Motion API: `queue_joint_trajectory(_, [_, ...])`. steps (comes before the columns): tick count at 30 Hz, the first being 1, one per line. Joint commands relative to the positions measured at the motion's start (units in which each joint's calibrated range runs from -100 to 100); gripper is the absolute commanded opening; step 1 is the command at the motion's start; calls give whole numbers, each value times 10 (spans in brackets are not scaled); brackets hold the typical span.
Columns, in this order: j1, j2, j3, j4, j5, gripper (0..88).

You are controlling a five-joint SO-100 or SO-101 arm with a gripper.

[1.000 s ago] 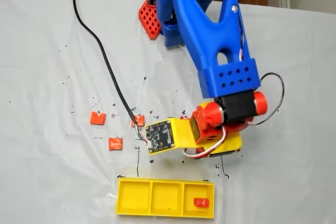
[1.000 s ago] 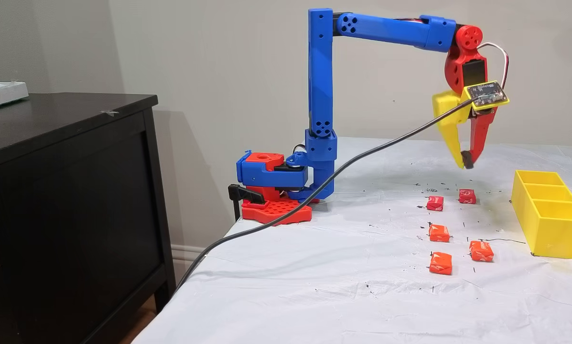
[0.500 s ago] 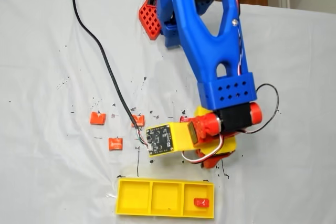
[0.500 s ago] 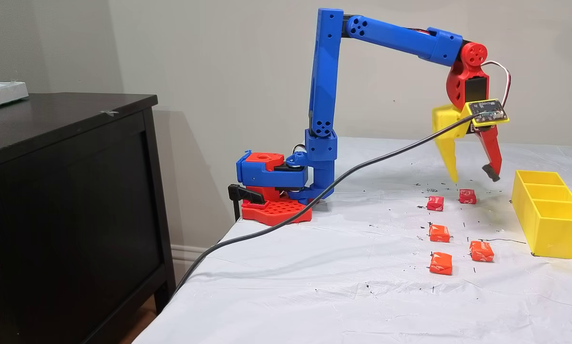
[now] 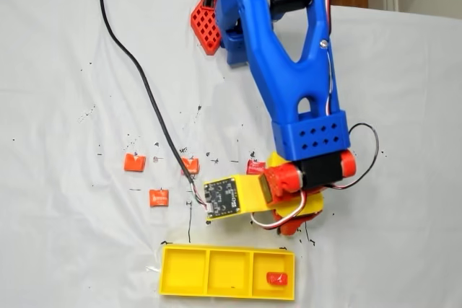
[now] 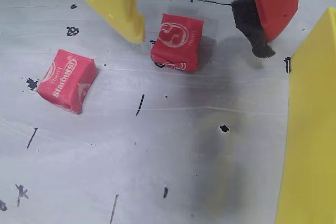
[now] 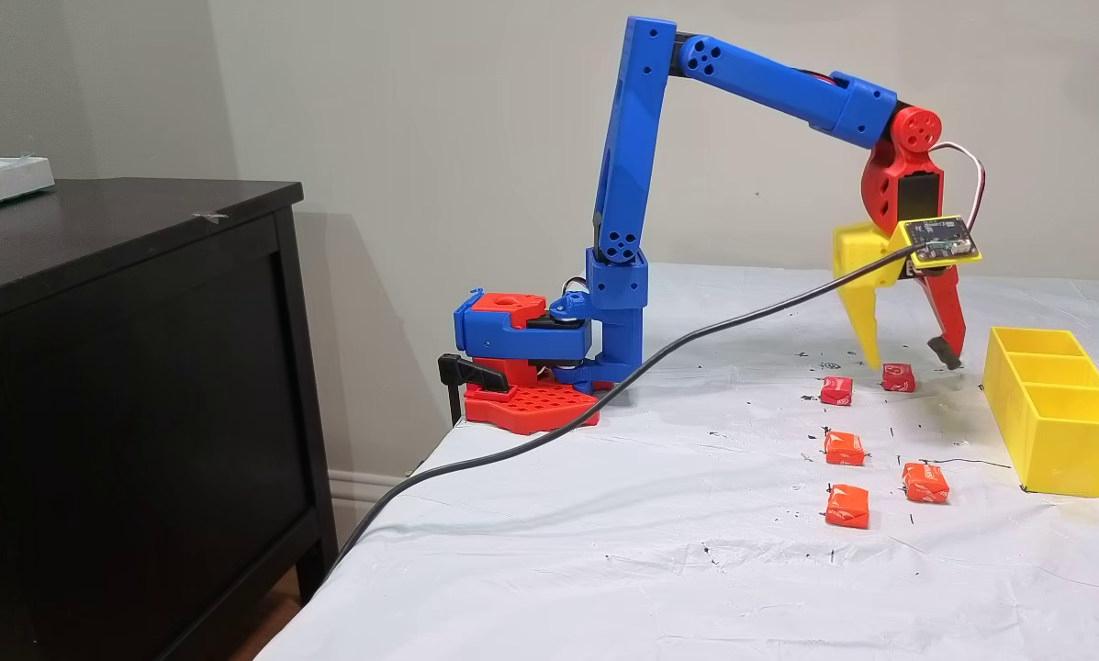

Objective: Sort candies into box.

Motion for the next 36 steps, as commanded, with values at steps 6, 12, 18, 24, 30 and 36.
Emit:
queue_joint_trajectory(6, [-17, 5, 8, -32, 0, 253])
queue_joint_trajectory(12, [-18, 25, 12, -47, 1, 240])
queue_joint_trajectory(18, [-18, 30, 12, -57, 4, 164])
queue_joint_trajectory(24, [-16, -12, 21, -54, 6, 2])
queue_joint_trajectory(30, [-1, -94, 27, -47, 12, 2])
queue_joint_trajectory(36, [48, -197, 11, -87, 18, 2])
